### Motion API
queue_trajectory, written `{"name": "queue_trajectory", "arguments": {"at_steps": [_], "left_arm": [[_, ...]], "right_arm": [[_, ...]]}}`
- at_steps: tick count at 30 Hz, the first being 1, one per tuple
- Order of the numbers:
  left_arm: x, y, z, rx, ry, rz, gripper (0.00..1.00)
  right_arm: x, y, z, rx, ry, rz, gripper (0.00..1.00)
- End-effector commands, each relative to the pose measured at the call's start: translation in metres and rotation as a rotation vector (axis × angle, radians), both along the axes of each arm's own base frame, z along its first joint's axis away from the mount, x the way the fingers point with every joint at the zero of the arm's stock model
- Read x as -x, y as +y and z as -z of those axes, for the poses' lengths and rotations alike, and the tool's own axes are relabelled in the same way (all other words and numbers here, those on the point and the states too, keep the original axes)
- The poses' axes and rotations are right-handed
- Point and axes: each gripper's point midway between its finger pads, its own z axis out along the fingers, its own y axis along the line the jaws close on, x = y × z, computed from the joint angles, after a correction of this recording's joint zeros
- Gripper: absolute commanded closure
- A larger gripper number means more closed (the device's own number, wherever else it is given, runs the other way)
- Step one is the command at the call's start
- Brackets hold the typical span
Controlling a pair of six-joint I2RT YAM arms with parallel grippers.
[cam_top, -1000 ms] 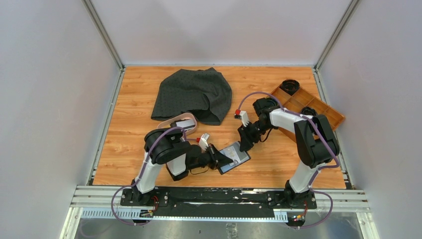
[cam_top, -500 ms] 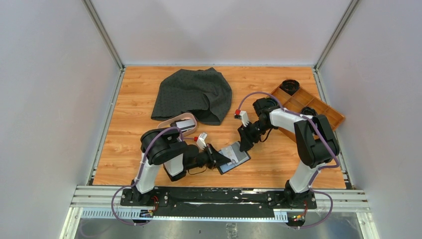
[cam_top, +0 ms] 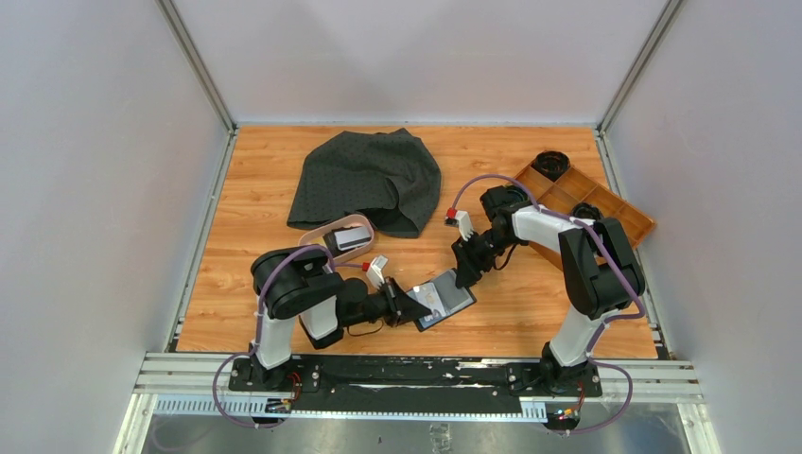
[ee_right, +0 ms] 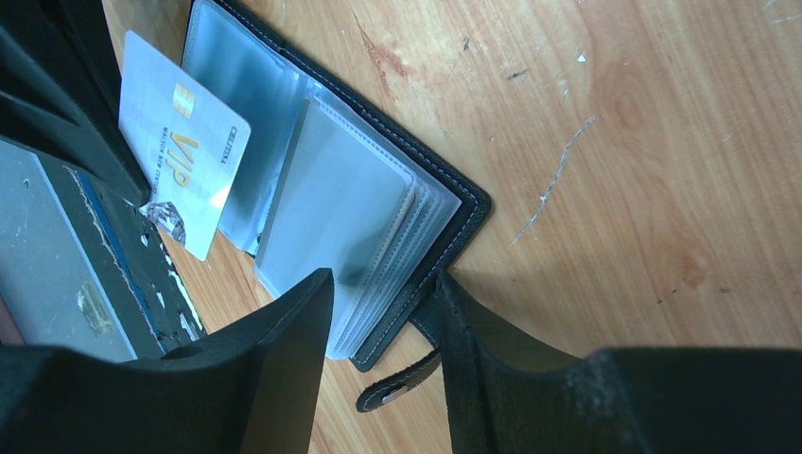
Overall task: Put the credit cards into the card holder
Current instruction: Insert the credit card into the card holder.
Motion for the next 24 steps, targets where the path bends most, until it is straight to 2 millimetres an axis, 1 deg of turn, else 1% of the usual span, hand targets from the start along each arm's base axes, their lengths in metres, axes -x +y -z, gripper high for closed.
{"name": "queue_trajectory", "arguments": {"at_steps": [1, 7, 12, 24], "left_arm": [[0.011, 0.0, 0.002, 0.001, -0.006, 0.069, 1.0], [0.01, -0.007, -0.001, 0.016, -0.007, 0.089, 1.0], [0.011, -0.01, 0.006, 0.008, 0.015, 0.101, 1.0], [0.017, -0.006, 0.011, -0.003, 0.046, 0.11, 1.0]], "right_arm": [[0.009, -0.001, 0.007, 0.038, 0.034, -0.026, 0.52], [0.009, -0.002, 0.008, 0.039, 0.036, -0.026, 0.52], [0.009, -0.002, 0.007, 0.039, 0.033, -0.026, 0.52], [0.01, -0.001, 0.007, 0.039, 0.035, -0.028, 0.52]]}}
